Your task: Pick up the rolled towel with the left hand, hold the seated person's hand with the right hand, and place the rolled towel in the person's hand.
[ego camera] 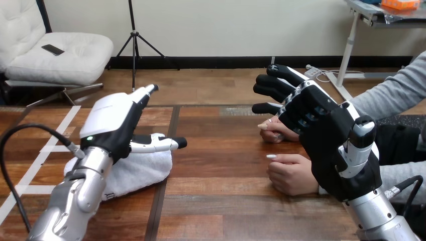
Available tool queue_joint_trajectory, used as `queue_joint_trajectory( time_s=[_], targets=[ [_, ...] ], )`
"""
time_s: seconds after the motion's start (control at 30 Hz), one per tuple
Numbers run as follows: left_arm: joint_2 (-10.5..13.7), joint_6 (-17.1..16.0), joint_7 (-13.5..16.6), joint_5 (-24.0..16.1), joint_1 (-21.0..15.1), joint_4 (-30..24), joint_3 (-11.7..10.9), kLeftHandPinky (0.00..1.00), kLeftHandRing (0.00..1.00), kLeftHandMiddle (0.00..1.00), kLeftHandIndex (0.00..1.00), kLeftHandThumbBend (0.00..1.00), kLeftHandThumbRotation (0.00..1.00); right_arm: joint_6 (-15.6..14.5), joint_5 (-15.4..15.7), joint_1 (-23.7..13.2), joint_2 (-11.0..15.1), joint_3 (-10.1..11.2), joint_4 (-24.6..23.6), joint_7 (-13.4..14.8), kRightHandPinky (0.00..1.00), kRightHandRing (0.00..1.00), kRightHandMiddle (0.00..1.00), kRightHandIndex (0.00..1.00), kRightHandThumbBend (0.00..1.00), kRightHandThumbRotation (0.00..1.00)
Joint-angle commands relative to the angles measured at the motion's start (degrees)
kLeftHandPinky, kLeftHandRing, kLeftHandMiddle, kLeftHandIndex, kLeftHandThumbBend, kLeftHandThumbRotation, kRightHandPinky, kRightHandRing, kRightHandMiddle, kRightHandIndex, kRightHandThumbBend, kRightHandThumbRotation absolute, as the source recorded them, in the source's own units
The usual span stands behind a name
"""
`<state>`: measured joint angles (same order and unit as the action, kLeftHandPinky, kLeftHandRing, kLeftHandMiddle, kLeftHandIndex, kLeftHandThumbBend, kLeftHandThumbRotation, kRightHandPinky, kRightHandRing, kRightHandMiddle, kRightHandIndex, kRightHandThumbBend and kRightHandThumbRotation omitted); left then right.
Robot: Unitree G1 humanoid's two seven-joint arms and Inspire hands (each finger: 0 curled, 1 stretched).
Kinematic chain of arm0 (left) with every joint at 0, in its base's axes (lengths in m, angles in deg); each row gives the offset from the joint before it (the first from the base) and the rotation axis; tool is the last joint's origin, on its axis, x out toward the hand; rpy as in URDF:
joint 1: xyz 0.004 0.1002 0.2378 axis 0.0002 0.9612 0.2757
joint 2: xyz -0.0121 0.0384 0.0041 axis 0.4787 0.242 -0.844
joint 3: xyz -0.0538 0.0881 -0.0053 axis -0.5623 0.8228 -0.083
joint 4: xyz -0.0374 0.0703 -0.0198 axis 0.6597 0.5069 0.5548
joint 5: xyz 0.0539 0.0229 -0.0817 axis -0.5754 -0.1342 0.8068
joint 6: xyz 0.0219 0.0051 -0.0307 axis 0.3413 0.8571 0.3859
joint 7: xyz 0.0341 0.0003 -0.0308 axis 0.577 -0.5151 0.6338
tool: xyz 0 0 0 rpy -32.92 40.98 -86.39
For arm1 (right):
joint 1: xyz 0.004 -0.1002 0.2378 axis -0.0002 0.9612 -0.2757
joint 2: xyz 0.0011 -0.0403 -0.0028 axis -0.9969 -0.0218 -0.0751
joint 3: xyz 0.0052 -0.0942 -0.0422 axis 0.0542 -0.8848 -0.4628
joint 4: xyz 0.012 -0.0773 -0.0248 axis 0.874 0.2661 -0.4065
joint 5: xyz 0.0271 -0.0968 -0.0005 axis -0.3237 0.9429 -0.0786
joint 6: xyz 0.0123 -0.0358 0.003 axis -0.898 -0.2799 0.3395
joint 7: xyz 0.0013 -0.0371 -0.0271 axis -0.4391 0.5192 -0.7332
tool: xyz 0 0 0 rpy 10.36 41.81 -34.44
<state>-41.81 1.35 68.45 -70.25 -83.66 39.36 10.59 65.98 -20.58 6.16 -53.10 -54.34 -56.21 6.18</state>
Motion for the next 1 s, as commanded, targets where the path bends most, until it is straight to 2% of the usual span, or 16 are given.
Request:
queue_joint_trajectory(
  time_s=[0.0, 0.43, 0.97],
  targets=[
    [1.02, 0.59, 0.84, -0.70, -6.31, 2.51, 1.89, 0.84, 0.90, 0.93, 0.91, 1.00, 0.64, 1.45, -0.45, -3.73, -0.23, 0.95, -0.67, 0.20, 0.74, 0.85, 0.84, 0.84, 1.00, 1.00],
    [1.01, 1.38, 0.74, -0.83, -8.85, 6.82, 4.91, 0.85, 0.90, 0.93, 0.91, 1.00, 0.64, 1.71, -0.54, -3.82, -0.18, 1.13, -0.57, 0.06, 0.73, 0.85, 0.84, 0.84, 1.00, 1.00],
    [1.66, 2.75, -0.36, -1.31, -10.36, 9.31, 7.69, 0.85, 0.90, 0.92, 0.91, 1.00, 0.66, 1.14, -0.37, -3.31, 0.08, 1.29, -1.72, 0.61, 0.72, 0.84, 0.83, 0.84, 1.00, 1.00]
  ],
)
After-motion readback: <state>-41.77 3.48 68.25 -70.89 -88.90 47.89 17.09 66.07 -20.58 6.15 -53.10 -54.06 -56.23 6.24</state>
